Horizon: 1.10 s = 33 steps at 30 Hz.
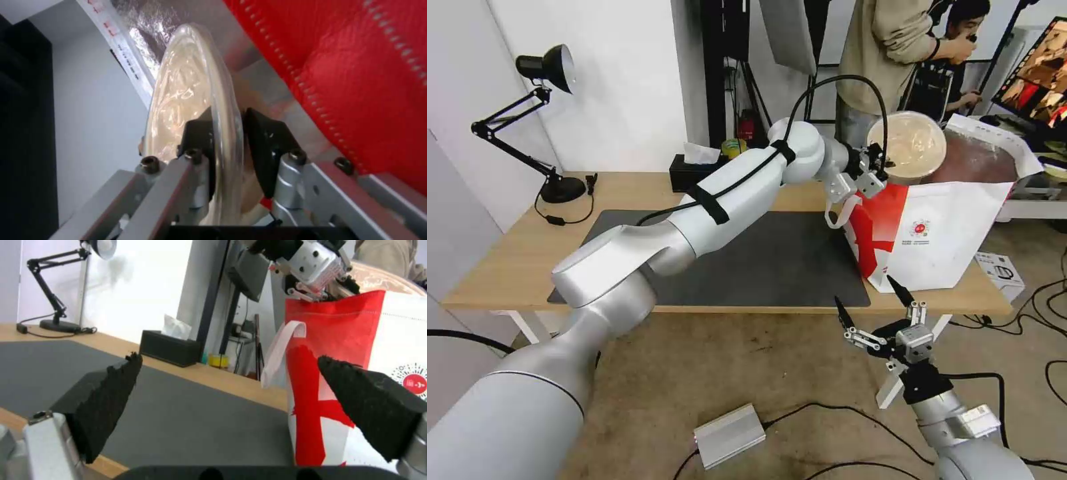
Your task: Pick up the trash from the table and place it into the takeout bag.
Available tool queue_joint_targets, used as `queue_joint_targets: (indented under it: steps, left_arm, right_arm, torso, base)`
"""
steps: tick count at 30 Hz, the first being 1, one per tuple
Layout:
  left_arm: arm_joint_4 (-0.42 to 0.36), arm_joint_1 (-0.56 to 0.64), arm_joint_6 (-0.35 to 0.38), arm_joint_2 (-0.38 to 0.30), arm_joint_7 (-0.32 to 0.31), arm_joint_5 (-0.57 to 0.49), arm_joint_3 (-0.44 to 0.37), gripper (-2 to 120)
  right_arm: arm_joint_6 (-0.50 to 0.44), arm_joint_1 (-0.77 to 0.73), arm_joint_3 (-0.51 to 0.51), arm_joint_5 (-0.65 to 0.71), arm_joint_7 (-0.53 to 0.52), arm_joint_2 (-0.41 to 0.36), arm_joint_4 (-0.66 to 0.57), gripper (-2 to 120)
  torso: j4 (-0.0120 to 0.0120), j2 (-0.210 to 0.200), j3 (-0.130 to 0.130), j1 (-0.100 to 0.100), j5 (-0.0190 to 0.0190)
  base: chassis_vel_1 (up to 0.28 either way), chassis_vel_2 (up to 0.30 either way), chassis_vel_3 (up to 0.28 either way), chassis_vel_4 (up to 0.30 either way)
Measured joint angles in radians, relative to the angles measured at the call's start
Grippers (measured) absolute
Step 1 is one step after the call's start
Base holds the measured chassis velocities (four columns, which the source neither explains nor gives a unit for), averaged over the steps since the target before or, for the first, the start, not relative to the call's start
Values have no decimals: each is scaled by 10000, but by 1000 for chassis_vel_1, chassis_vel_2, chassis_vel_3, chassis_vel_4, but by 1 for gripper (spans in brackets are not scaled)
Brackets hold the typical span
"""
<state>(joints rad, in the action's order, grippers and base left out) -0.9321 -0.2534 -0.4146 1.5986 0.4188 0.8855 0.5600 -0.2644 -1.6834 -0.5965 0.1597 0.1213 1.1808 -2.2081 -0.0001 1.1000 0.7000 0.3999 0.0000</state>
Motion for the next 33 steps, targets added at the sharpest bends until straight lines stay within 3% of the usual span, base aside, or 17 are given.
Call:
queue_joint_targets:
  steps: [15,25,33]
  left_arm:
    - [-74,-11,-8,1,119,43,89,41]
    - [-85,-3,14,4,111,27,137,63]
    - [-76,-19,67,3,-49,18,34,70]
  right_arm:
    - [0,1,0,0,0,0,0,100]
    - [0,0,0,0,0,0,0,100]
    - [0,0,0,0,0,0,0,100]
  torso:
    - [1,1,0,0,0]
    - [0,0,0,0,0]
    - [0,1,0,0,0]
  base:
    - [0,0,0,0]
    - [0,0,0,0]
    - [0,0,0,0]
